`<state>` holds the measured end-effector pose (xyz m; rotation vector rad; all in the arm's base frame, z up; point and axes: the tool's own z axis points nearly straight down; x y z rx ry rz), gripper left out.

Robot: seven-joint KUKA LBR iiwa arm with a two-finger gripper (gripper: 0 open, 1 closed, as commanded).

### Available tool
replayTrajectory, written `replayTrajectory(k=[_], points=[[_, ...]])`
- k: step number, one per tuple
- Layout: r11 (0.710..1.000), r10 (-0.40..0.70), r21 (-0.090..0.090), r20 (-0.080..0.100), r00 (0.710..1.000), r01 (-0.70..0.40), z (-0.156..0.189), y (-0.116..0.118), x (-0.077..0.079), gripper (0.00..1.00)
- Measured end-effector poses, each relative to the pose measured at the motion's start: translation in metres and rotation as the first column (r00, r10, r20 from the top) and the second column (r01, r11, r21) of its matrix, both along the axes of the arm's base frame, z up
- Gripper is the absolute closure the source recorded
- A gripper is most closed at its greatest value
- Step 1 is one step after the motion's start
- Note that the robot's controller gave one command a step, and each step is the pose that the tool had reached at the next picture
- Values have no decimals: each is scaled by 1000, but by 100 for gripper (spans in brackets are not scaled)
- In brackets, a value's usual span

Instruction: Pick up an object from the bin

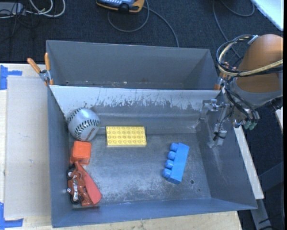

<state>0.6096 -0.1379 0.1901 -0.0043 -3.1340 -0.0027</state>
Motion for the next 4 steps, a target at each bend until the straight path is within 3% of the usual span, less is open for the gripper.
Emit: replayTrajectory(k=[1,2,3,4], points=[[1000,2,-1,7,1000,-2,5,0,2,0],[999,50,-3,11,999,-50,-30,25,-2,0],[987,160,0,9,987,-160,-90,40,-9,0],[999,49,-3,10,999,-49,-120,68,-20,100]])
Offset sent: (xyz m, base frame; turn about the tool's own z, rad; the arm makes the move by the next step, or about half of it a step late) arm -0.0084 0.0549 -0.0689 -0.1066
